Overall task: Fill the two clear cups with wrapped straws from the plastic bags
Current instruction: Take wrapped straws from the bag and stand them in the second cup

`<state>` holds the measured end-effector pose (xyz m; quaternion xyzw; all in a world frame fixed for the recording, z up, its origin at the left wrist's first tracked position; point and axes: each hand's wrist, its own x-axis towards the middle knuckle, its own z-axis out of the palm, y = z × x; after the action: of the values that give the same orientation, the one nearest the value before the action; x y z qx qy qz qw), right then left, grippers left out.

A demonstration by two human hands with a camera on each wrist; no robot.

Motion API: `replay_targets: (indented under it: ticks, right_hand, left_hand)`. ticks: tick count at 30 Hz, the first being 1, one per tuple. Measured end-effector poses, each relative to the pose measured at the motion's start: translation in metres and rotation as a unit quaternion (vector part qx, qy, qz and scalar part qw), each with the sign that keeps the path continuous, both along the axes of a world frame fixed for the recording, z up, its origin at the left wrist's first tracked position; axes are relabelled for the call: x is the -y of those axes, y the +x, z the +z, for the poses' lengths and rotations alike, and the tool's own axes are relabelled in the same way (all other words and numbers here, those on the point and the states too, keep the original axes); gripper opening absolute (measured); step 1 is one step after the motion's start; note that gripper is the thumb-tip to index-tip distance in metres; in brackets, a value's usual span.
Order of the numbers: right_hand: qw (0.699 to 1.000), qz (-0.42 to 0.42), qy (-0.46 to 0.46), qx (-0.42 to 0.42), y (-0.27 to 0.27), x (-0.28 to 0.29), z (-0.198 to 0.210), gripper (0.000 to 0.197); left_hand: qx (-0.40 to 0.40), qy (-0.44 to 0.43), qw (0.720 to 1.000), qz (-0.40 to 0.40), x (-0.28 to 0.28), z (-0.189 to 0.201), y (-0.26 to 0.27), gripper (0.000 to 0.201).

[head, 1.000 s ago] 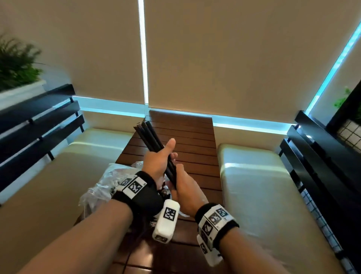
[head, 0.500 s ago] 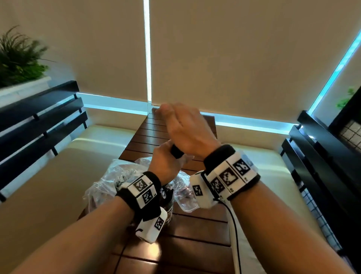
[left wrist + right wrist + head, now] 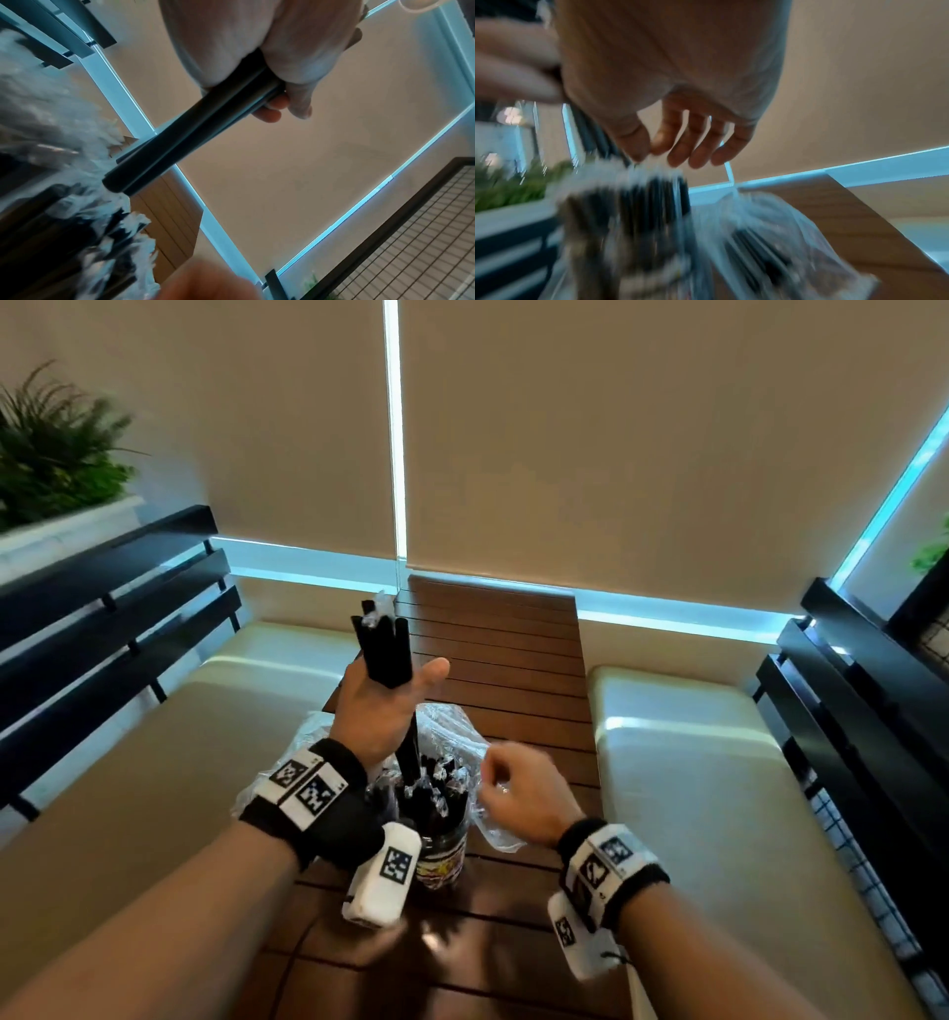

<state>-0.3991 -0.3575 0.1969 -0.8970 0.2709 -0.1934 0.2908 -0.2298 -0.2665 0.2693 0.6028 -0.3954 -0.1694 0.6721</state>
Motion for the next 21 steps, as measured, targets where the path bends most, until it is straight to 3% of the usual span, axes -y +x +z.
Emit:
replay_targets:
  ticks: [2,4,7,12,15,18,21]
  right_hand:
    - [0.992,0.078,-0.014,-0.101,-0.002,-0.014,-0.037,0.010]
    - [0.986,0.073,-0.060,-0.135,0.000,-0.026,-0.059,0.020]
    - [0.986,0.040,-0.123,-0.108,0.009,-0.033,-0.073,0.026]
    - [0.977,0.072,-0.187,-0.077,0.022,-0.033,-0.073,0.040]
    - [0.981,0.082,-0.142,-0.099,0.030,-0.027,-0.075,0.039]
    - [0.995,0.063,-0.050,-0.056,0.034,-0.022,-0.075,0.012]
    - [0.997,0.043,-0.011,-0.061,0.039,-0.016,-0.078,0.022]
  left_hand:
    - [0.003,0.005,1.000,0.009,-0.002,-0.009,0.001,0.048]
    - [-0.001,0.010,1.000,0.018,-0.003,-0.015,0.000,0.054]
    - [-0.010,-0.003,0.999,0.033,-0.003,-0.024,-0.001,0.074]
    - [-0.047,-0.009,0.998,0.029,0.004,-0.033,-0.002,0.069]
    - [-0.069,-0.010,0.997,0.041,0.012,-0.035,0.000,0.062]
    - [-0.103,-0.009,0.993,0.064,0.018,-0.034,-0.001,0.040]
    - [-0.115,-0.008,0.991,0.071,0.023,-0.036,0.000,0.035]
